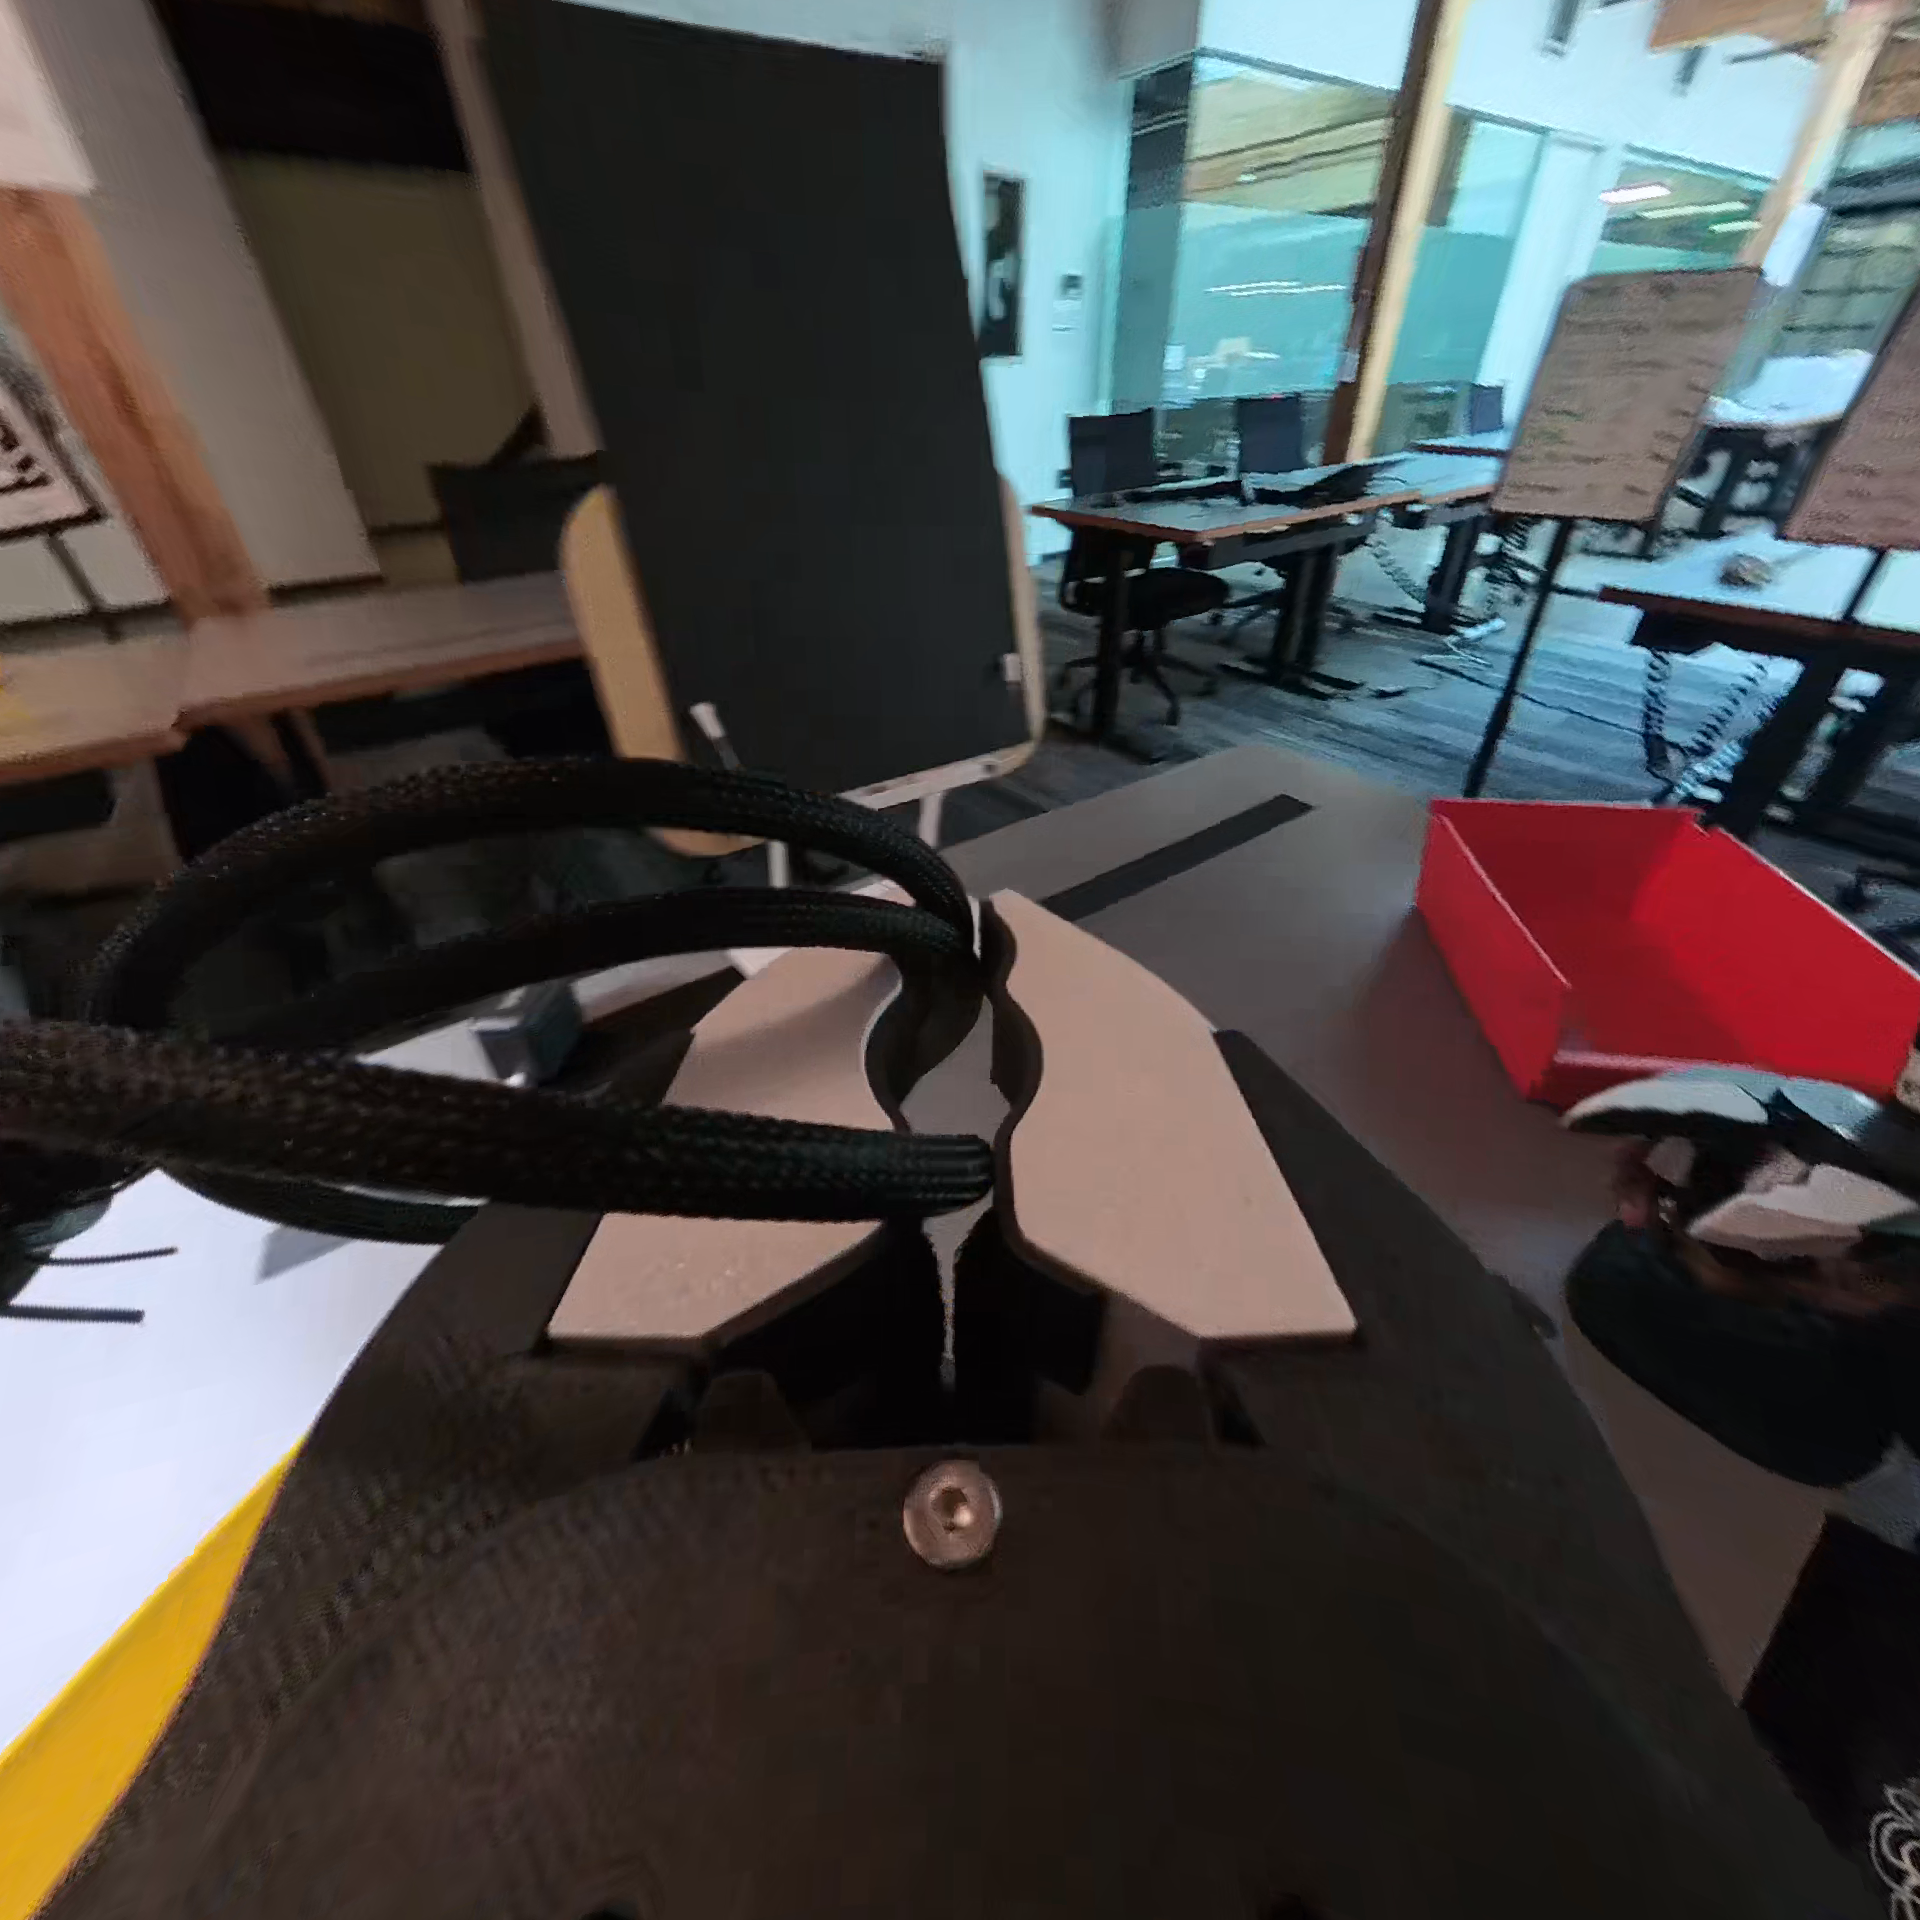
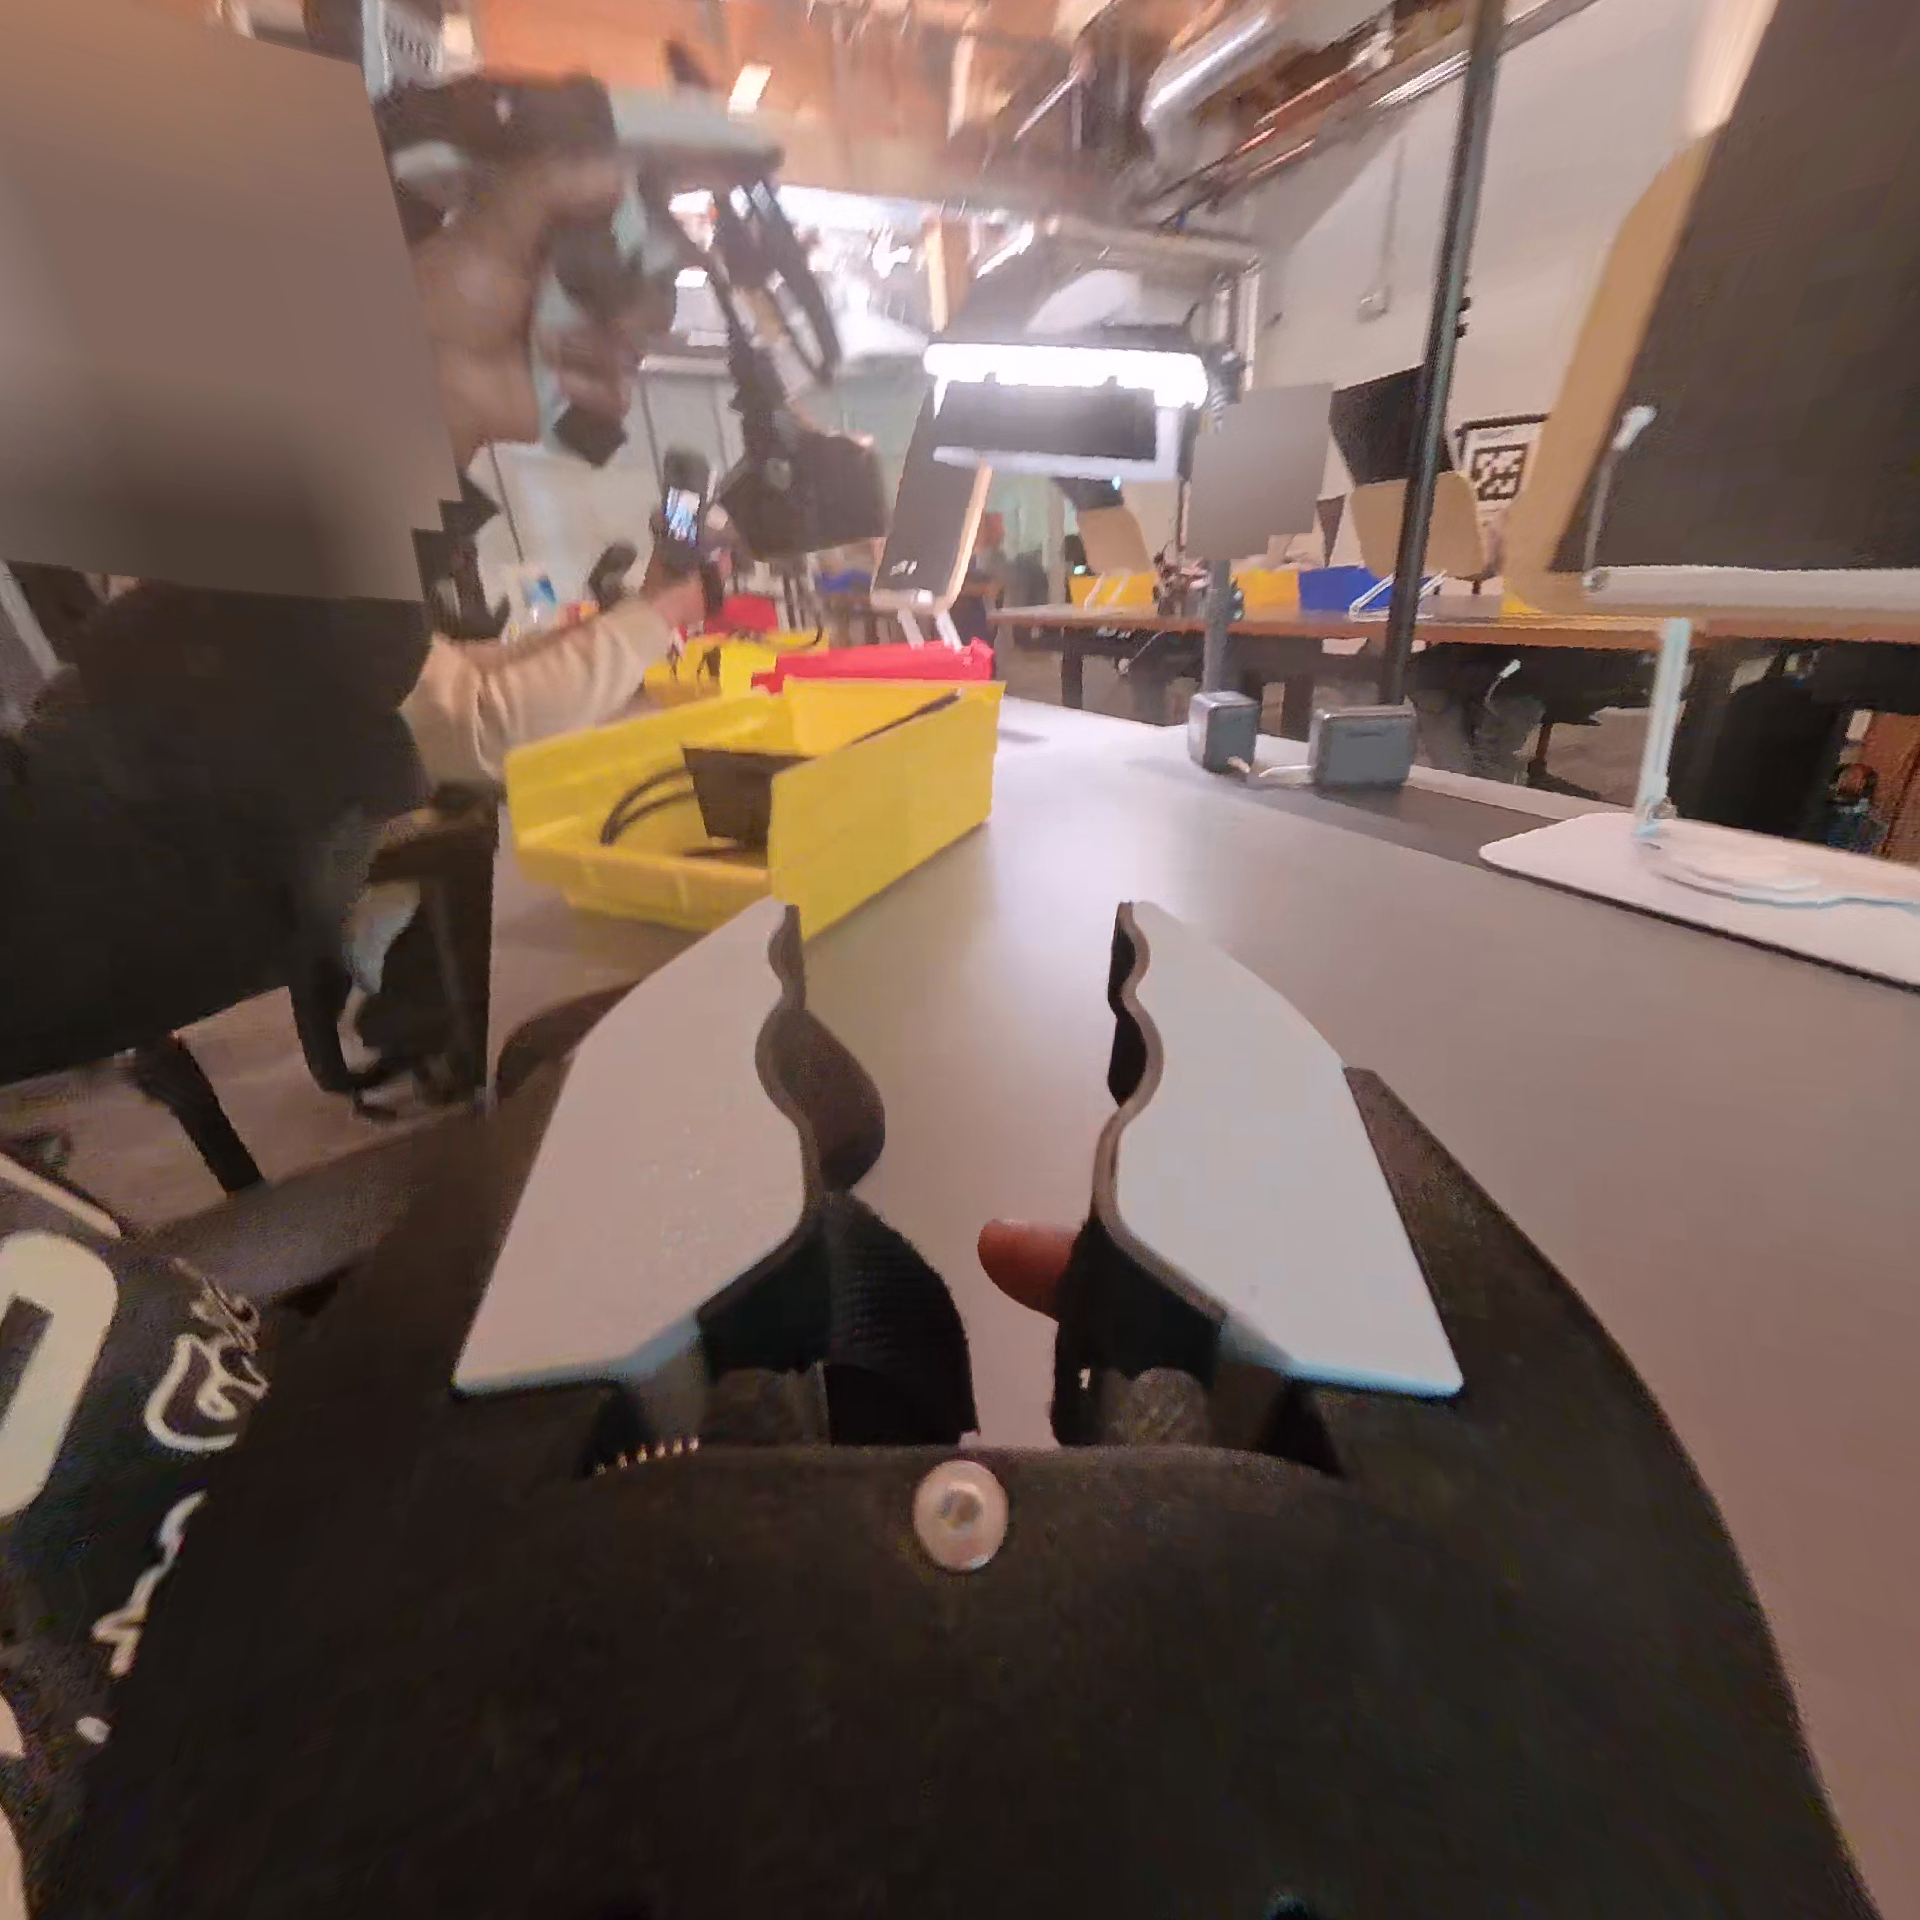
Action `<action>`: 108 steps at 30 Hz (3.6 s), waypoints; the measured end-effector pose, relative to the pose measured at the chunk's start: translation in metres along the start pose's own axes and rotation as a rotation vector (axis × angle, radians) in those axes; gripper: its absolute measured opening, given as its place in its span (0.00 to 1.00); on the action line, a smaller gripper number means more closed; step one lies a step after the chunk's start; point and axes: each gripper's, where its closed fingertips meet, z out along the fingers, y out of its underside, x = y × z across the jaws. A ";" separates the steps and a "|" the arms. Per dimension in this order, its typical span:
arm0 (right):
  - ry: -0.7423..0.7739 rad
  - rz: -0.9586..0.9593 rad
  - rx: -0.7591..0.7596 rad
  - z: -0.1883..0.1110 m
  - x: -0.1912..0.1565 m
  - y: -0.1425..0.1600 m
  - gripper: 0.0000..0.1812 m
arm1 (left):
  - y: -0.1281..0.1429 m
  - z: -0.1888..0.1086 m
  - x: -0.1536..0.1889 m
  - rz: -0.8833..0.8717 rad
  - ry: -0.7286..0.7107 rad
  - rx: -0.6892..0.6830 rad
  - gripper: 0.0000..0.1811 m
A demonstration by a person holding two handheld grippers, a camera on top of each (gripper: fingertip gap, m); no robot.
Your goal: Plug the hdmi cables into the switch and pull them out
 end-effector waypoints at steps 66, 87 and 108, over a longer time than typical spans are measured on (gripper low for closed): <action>-0.049 -0.352 -0.150 -0.003 -0.030 0.029 0.31 | 0.240 0.078 0.270 0.286 0.793 -0.086 0.31; -0.072 -0.279 -0.266 -0.009 -0.026 0.045 0.31 | 0.255 0.080 0.270 0.287 0.812 -0.182 0.31; 0.268 -0.316 -0.399 -0.017 0.029 0.055 0.35 | 0.224 0.105 0.226 0.030 0.541 -0.070 0.38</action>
